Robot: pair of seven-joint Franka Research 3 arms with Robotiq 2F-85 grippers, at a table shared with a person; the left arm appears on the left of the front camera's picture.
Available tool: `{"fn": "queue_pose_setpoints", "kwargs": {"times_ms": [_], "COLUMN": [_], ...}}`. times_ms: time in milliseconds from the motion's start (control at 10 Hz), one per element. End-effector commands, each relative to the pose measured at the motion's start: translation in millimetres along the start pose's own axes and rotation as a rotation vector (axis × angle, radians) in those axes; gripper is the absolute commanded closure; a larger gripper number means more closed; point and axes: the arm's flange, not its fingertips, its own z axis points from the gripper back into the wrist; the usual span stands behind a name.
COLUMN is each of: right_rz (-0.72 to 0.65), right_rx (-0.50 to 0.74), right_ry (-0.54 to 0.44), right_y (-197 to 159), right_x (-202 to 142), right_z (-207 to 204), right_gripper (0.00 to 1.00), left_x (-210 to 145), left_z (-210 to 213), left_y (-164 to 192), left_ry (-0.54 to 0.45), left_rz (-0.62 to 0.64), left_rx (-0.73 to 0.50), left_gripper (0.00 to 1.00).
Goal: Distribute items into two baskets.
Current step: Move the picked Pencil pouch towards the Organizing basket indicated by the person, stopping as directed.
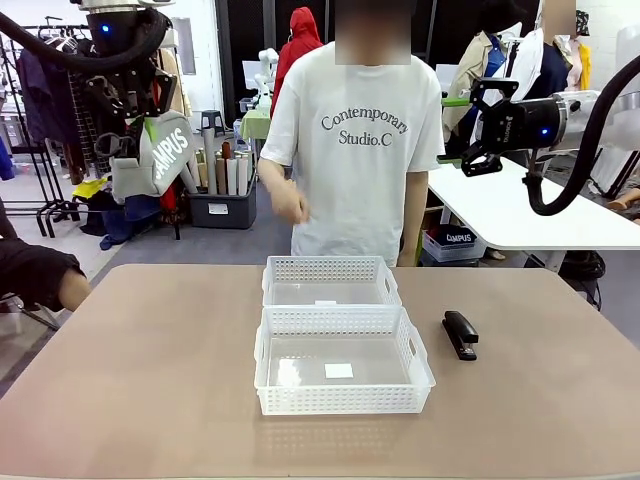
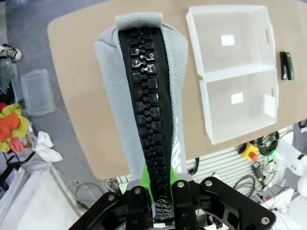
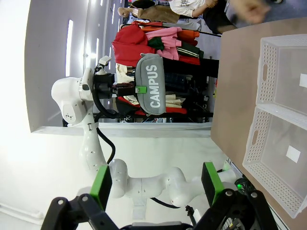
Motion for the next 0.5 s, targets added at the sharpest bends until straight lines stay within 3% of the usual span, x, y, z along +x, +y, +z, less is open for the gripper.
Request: {"fn": "queue_pose_setpoints", "kwargs": {"times_ms": [0,400], "right_rz": [0.002,0.002], "right_rx": [0.002,0.002], "right_ry": [0.0,0.0], "right_y": [2.0,2.0], "right_x": [0.1,0.1], "right_z": [0.0,0.0], "right_gripper": [0.0,0.0], "left_x": [-4.0,-4.0], "left_z": [1.4,1.4], "left_y": [2.3,2.3], "left_ry": [-0.001,-0.001], "left_rz": [0.004,0.004], "left_rx": [-0.009,-0.009], "left_gripper": [1.0,1.0]}}
